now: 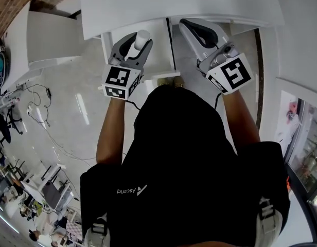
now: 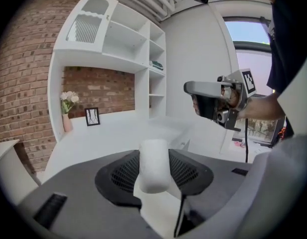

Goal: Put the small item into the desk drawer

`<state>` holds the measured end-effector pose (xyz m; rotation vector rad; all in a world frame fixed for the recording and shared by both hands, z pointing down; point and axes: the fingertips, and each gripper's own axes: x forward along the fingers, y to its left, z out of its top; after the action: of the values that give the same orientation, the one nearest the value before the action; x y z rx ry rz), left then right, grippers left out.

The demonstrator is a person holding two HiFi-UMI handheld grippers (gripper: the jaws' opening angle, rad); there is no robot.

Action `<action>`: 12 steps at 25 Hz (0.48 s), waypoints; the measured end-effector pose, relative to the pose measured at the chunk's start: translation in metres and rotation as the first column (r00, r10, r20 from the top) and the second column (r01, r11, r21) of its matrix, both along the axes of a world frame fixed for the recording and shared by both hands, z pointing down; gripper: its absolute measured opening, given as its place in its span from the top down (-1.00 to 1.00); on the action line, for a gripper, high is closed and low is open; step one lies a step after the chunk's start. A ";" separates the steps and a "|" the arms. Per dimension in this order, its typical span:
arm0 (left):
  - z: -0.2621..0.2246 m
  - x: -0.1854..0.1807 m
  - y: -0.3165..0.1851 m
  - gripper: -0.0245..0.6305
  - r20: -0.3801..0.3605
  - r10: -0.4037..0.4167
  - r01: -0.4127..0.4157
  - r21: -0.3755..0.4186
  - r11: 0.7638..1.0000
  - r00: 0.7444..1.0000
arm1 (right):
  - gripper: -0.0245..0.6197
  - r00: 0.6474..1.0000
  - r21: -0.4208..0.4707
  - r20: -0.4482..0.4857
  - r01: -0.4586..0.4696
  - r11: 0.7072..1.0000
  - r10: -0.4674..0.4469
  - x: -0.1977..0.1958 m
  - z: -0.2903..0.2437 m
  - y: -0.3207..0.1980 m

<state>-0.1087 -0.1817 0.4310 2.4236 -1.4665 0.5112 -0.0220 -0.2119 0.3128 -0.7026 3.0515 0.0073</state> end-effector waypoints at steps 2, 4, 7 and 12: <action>0.014 -0.004 -0.002 0.39 0.008 0.011 -0.011 -0.043 0.999 1.000 | 0.92 1.000 -0.006 -0.012 -0.011 1.000 0.011 -0.003 0.004 -0.002; 0.028 -0.007 -0.005 0.39 0.016 0.025 -0.024 -0.085 0.996 1.000 | 0.92 0.999 -0.013 -0.024 -0.024 1.000 0.024 -0.005 0.008 -0.004; 0.050 -0.009 -0.009 0.39 0.030 0.043 -0.038 -0.147 0.988 0.999 | 0.92 0.998 -0.021 -0.037 -0.044 0.999 0.043 -0.004 0.013 -0.006; 0.092 -0.011 -0.018 0.39 0.041 0.075 -0.063 -0.248 0.967 0.996 | 0.92 0.996 -0.032 -0.052 -0.069 0.997 0.067 -0.002 0.024 -0.013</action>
<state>-0.1194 -0.1998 0.5229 2.2863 -1.2568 0.7284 -0.0245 -0.2246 0.3372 -0.8207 3.0816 -0.0264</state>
